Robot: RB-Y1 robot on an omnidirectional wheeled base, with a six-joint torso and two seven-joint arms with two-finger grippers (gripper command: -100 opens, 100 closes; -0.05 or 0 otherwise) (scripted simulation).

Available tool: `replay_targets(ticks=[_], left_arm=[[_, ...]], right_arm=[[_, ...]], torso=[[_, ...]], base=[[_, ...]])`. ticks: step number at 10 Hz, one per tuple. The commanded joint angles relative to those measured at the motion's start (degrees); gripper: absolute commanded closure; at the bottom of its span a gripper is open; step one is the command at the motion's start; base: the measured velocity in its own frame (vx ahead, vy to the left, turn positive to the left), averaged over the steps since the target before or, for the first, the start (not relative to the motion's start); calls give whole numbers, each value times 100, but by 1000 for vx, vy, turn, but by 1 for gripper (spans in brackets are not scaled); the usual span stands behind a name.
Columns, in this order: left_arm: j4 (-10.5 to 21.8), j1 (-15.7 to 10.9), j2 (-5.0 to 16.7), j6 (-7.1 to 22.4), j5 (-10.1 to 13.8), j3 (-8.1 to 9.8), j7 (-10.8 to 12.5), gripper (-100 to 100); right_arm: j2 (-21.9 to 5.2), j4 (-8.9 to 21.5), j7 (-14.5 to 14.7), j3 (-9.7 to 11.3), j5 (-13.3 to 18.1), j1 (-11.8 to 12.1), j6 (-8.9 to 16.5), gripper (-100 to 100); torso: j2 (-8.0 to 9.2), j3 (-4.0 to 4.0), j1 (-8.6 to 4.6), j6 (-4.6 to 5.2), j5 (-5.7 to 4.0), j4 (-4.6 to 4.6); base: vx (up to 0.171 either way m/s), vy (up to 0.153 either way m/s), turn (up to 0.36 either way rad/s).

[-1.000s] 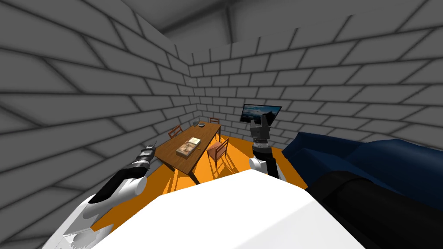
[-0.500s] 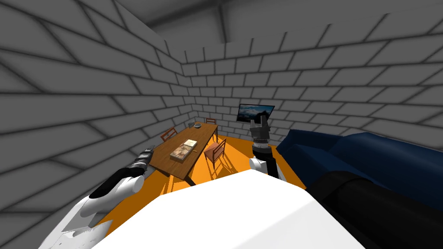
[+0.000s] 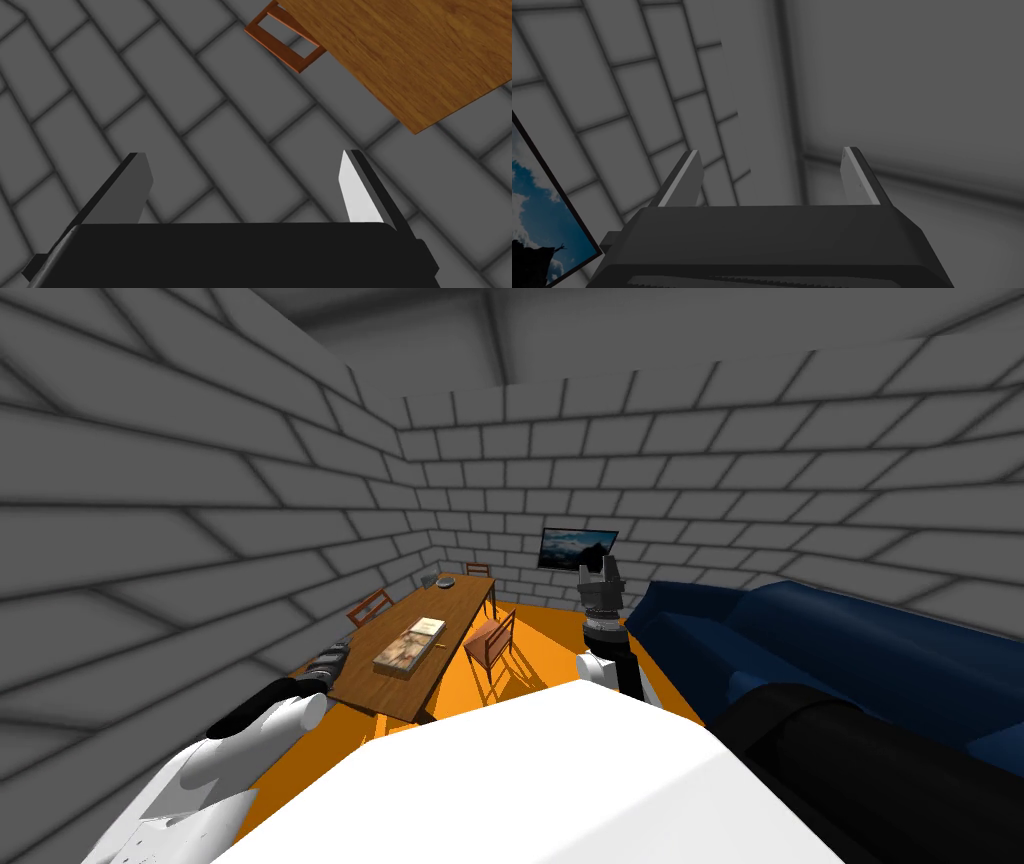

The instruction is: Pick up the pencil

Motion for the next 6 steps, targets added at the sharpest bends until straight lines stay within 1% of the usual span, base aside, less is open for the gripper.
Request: replay_targets(ticks=[1,2,3,4,5,6], left_arm=[[113,-44,-20,286,0,50,-64,-100],[113,-44,-20,338,0,50,-64,-100],[366,-154,3,573,50,148,-170,-100],[388,-154,3,672,50,148,-170,-100],[584,-262,24,850,99,242,-272,-100],[669,-262,24,1001,99,242,-272,-100]], right_arm=[[0,0,0,0,0,0,0,0],[0,0,0,0,0,1,0,0],[0,0,0,0,0,1,0,0],[0,0,0,0,0,0,0,0],[0,0,0,0,0,1,0,0],[0,0,0,0,0,0,0,0]], torso=[[0,0,0,0,0,0],[3,1,0,-5,0,0],[11,6,-1,-6,0,2],[10,5,-3,0,-1,2],[8,4,0,-5,0,1],[0,0,0,0,0,0]], base=[[44,5,-115],[15,2,2],[28,-5,-228],[37,6,-122],[56,6,-222],[51,14,-121]])
